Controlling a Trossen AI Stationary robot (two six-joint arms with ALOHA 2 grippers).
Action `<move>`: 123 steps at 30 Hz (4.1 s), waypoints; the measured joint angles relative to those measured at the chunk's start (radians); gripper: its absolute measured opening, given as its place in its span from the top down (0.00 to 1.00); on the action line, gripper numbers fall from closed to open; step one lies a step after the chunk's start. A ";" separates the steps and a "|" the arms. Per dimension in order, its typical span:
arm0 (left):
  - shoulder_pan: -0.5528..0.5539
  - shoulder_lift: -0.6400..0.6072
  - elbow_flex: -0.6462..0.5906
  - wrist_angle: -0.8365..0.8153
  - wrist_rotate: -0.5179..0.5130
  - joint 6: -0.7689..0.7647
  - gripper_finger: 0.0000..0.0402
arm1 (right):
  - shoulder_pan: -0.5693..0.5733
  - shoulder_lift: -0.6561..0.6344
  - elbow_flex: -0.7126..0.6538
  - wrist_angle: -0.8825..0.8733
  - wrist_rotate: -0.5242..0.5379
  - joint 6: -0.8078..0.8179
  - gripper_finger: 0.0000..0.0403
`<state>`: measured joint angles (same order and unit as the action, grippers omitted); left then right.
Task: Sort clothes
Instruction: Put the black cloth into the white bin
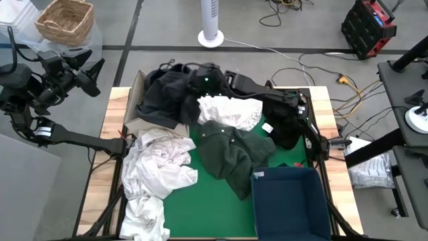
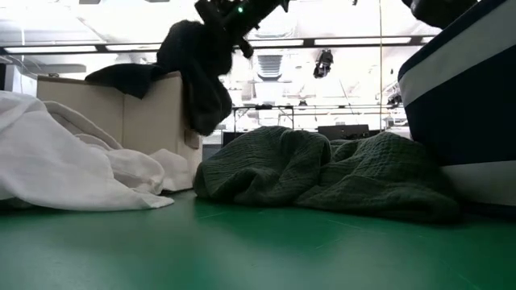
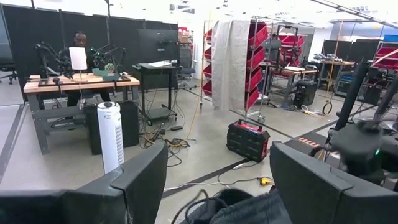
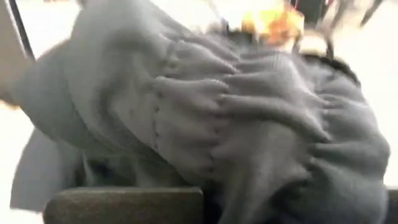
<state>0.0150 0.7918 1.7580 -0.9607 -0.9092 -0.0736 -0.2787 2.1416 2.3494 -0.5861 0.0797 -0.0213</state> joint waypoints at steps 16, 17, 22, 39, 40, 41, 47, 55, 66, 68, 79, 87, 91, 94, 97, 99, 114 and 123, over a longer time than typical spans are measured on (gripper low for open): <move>0.000 0.000 0.000 0.010 0.000 0.002 0.36 | 0.005 -0.012 0.000 0.750 -0.115 0.128 0.98; 0.000 0.000 0.000 0.014 0.000 0.004 0.36 | 0.005 -0.012 0.000 0.792 -0.123 0.136 0.98; 0.000 0.000 0.000 0.047 0.000 0.021 0.36 | 0.005 -0.014 0.007 0.920 -0.126 0.144 0.98; 0.000 0.000 0.002 0.165 0.085 0.106 0.36 | 0.001 0.042 0.009 0.957 -0.106 0.338 0.98; 0.000 0.000 0.002 0.174 0.085 0.114 0.36 | 0.002 0.064 0.009 0.948 -0.105 0.379 0.98; 0.000 0.000 0.002 0.180 0.084 0.119 0.36 | 0.002 0.085 0.008 0.932 -0.104 0.420 0.98; 0.000 0.000 0.003 0.183 0.082 0.135 0.36 | 0.002 0.174 0.006 0.804 -0.107 0.613 0.98; 0.000 0.002 0.000 0.085 0.088 0.141 0.36 | 0.004 0.200 0.006 0.551 -0.123 0.596 0.97; 0.000 0.010 -0.001 -0.015 0.113 0.109 0.36 | 0.018 0.161 0.007 0.299 -0.160 0.403 0.68; 0.000 0.010 -0.001 -0.036 0.146 0.097 0.36 | 0.017 0.138 0.007 0.250 -0.153 0.368 0.60; 0.000 0.015 -0.004 -0.107 0.257 0.047 0.36 | 0.008 -0.039 0.007 -0.066 -0.074 0.228 0.41; 0.000 0.014 -0.006 -0.130 0.117 -0.036 0.36 | 0.006 -0.189 0.007 -0.340 0.069 0.143 0.64; 0.000 0.021 -0.015 -0.144 0.129 -0.147 0.36 | 0.006 -0.261 0.006 -0.511 0.106 0.106 0.84; 0.000 0.043 -0.023 -0.136 0.229 -0.181 0.36 | 0.006 -0.317 0.006 -0.606 0.107 0.066 0.95; 0.000 0.098 -0.039 -0.122 0.281 -0.187 0.42 | 0.006 -0.360 0.006 -0.649 0.107 0.042 0.96; 0.000 0.150 -0.056 -0.122 0.296 -0.166 0.50 | 0.006 -0.385 0.005 -0.675 0.107 0.016 0.97; 0.024 0.487 -0.088 -0.091 0.335 -0.145 1.00 | 0.005 -0.474 0.004 -0.711 0.106 -0.114 0.97; 0.122 0.634 -0.101 -0.188 0.401 -0.180 1.00 | 0.005 -0.464 0.002 -0.720 0.105 -0.134 0.97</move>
<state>0.1374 1.4257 1.6566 -1.1491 -0.5080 -0.2540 -0.2733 1.6774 2.3516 -1.3064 0.1844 -0.1548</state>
